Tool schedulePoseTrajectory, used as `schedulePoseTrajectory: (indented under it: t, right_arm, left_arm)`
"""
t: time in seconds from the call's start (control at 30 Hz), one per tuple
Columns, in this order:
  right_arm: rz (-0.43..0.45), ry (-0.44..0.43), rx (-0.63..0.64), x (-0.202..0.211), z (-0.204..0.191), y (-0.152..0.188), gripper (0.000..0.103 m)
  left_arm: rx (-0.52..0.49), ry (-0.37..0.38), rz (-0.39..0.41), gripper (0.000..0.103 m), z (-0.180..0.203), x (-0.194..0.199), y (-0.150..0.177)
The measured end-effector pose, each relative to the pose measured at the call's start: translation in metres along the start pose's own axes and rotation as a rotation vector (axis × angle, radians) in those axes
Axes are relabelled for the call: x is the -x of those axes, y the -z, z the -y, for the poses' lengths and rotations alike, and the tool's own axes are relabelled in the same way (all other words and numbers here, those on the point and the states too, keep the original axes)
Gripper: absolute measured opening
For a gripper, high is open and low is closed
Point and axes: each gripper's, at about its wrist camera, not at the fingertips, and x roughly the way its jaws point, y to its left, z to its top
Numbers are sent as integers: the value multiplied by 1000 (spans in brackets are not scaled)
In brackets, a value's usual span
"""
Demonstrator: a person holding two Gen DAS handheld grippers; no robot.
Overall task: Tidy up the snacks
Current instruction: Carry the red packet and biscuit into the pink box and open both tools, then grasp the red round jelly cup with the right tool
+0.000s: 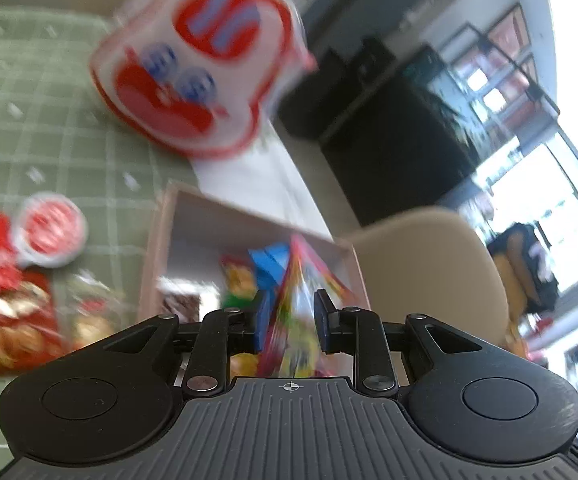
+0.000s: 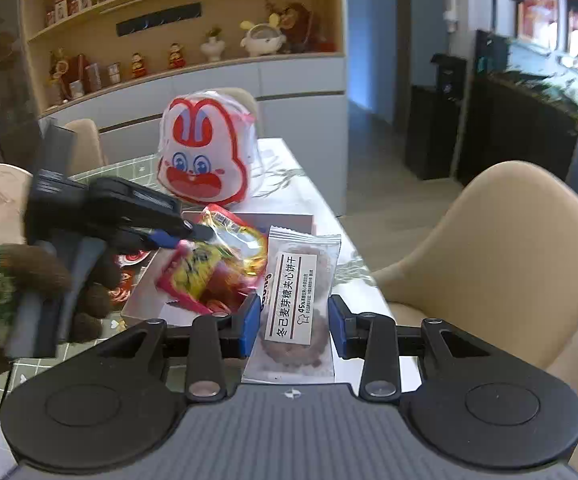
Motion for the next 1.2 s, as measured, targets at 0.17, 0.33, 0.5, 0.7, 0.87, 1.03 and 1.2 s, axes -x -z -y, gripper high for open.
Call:
schedulePoseTrajectory:
  t: [0.17, 0.33, 0.5, 0.7, 0.87, 1.03, 1.2]
  right_arm:
    - [-57, -88, -1, -65, 0, -21, 36]
    - [-105, -115, 16, -123, -13, -30, 36]
    - [-140, -93, 60, -163, -26, -33, 38]
    - [-154, -81, 40, -150, -30, -28, 52]
    - [-97, -74, 116, -113, -55, -26, 52]
    - [-131, -145, 178, -100, -107, -32, 53]
    - [-258, -247, 143, -126, -164, -38, 53]
  left_arm:
    - [-8, -76, 84, 27, -2, 49, 7]
    - [-6, -109, 55, 27, -6, 85, 44]
    - [-15, -187, -18, 27, -17, 98, 84]
    - [30, -271, -61, 27, -52, 109, 105]
    - [68, -305, -30, 27, -78, 117, 101]
    - [105, -297, 4, 27, -101, 132, 100]
    - [70, -277, 8, 27, -120, 152, 111]
